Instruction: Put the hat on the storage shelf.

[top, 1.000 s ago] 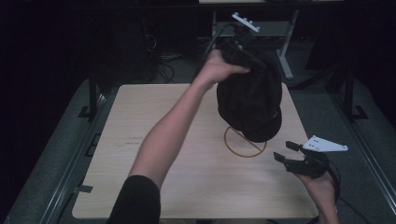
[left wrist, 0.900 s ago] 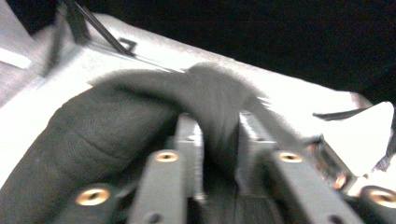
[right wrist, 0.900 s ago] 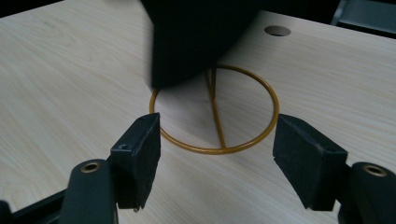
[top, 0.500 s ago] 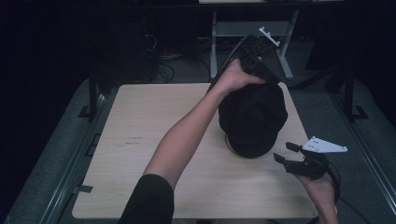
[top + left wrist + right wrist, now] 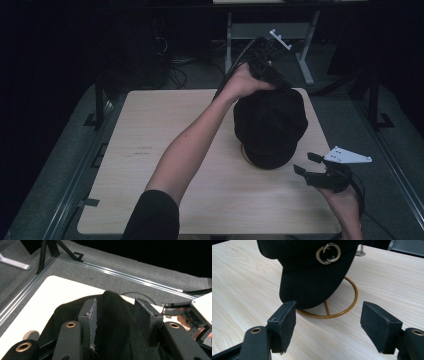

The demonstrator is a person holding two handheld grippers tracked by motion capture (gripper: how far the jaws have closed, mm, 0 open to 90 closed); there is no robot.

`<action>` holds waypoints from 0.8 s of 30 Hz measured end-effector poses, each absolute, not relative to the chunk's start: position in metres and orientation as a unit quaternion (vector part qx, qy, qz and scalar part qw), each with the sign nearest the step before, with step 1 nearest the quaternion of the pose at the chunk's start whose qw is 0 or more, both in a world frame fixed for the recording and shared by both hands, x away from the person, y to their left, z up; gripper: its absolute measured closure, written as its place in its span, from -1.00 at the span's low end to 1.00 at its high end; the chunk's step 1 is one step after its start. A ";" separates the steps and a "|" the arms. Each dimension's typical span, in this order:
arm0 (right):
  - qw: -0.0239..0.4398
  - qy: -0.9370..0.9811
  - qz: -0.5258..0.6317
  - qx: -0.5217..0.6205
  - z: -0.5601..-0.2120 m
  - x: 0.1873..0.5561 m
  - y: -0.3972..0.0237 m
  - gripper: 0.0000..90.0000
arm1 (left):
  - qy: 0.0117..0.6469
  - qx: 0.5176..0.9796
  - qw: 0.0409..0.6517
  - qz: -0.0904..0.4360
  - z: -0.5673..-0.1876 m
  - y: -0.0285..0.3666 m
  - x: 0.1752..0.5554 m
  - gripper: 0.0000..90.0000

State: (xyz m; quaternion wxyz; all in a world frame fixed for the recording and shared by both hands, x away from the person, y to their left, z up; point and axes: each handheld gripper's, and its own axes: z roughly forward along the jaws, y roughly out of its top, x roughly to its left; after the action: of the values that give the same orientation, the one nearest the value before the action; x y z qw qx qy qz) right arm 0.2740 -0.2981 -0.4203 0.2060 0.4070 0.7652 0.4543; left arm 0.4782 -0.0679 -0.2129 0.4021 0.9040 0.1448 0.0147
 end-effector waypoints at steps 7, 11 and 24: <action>0.207 0.764 0.456 0.407 -0.420 0.274 -0.300 -0.40 | 0.152 0.901 0.405 0.022 -0.213 -0.056 0.476 0.13; 0.207 0.765 0.455 0.406 -0.421 0.274 -0.299 -0.40 | 0.157 0.900 0.406 0.028 -0.210 -0.047 0.475 0.11; 0.208 0.771 0.448 0.402 -0.421 0.274 -0.293 -0.42 | 0.180 0.894 0.407 0.044 -0.210 -0.013 0.472 0.05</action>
State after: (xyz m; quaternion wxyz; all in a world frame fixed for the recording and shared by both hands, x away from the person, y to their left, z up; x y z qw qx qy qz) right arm 0.2740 -0.2934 -0.4207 0.2084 0.4023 0.7708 0.4479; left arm 0.4721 -0.0131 -0.2099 0.4067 0.8944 0.1805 0.0445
